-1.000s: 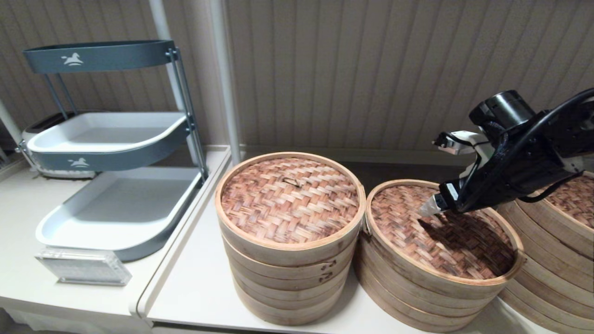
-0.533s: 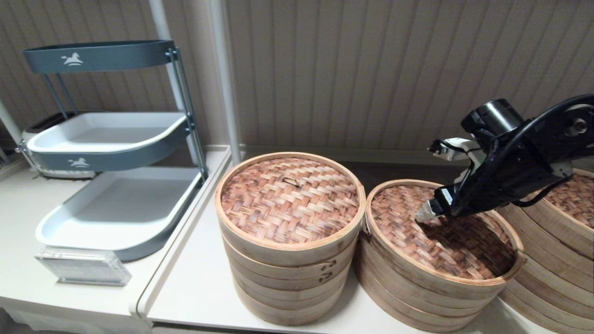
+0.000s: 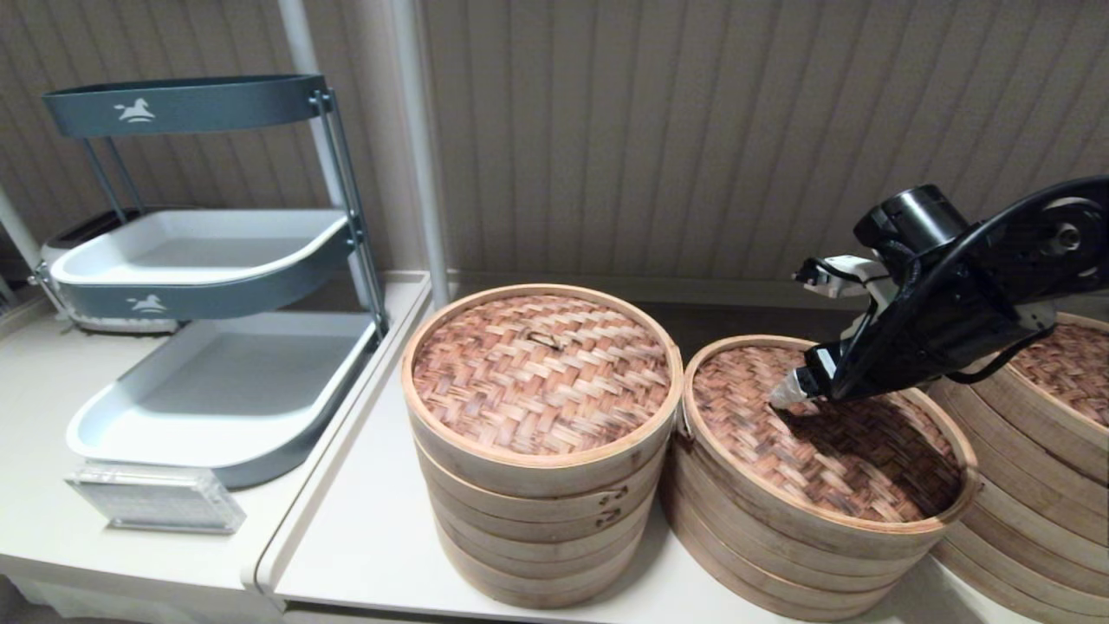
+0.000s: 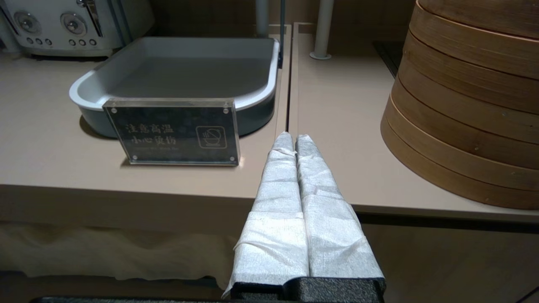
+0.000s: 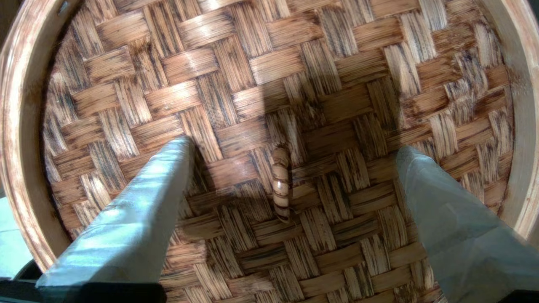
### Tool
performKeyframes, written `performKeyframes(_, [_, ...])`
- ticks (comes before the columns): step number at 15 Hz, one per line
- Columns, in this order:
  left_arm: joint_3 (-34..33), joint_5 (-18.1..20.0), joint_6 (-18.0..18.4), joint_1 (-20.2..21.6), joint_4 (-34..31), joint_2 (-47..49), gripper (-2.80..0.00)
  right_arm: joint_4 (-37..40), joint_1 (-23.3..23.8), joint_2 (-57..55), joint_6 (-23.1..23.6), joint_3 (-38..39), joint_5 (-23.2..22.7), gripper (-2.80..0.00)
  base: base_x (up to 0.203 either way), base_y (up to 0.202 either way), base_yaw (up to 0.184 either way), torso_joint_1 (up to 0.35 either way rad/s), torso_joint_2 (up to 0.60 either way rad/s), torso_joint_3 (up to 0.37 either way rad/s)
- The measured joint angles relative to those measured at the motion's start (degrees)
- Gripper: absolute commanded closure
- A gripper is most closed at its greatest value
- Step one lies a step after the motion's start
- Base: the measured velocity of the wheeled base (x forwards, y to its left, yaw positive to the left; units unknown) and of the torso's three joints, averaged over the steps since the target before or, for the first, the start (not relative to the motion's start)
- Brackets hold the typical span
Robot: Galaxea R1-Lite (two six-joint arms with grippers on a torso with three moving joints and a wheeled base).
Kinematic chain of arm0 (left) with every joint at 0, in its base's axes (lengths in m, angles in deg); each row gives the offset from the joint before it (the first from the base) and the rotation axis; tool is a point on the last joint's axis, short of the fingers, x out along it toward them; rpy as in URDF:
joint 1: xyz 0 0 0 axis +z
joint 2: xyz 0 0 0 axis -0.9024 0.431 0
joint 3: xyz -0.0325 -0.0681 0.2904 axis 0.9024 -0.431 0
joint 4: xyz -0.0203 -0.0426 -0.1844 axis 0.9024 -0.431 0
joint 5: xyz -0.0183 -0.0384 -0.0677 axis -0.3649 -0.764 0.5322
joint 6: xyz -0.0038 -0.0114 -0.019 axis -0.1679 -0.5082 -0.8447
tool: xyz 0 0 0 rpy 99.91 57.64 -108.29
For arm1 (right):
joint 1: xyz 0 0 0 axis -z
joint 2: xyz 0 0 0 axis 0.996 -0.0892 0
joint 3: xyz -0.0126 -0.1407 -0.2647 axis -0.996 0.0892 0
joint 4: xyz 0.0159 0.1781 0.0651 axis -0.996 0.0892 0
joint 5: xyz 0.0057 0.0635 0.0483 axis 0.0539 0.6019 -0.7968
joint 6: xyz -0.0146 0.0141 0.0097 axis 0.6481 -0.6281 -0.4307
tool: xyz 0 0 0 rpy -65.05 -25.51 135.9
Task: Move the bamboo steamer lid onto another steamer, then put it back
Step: Pick up the steamer
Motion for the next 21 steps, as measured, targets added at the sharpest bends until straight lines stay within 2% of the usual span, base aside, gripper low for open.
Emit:
performKeyframes(10, [0.0, 0.02, -0.02, 0.0, 0.01, 0.0, 0.0, -0.34, 0.0, -0.07, 0.18, 1.05, -0.6, 0.0, 0.0, 0.0, 0.0, 0.0, 0.0, 0.0])
performKeyframes(15, [0.0, 0.02, -0.02, 0.0, 0.0, 0.0, 0.0, -5.15, 0.09, -0.02, 0.14, 3.19, -0.41, 0.0, 0.0, 0.0, 0.0, 0.0, 0.0, 0.0])
performKeyframes(21, [0.0, 0.02, -0.01, 0.0, 0.0, 0.0, 0.0, -4.99, 0.02, 0.98, 0.11, 1.02, -0.24, 0.0, 0.0, 0.0, 0.0, 0.0, 0.0, 0.0])
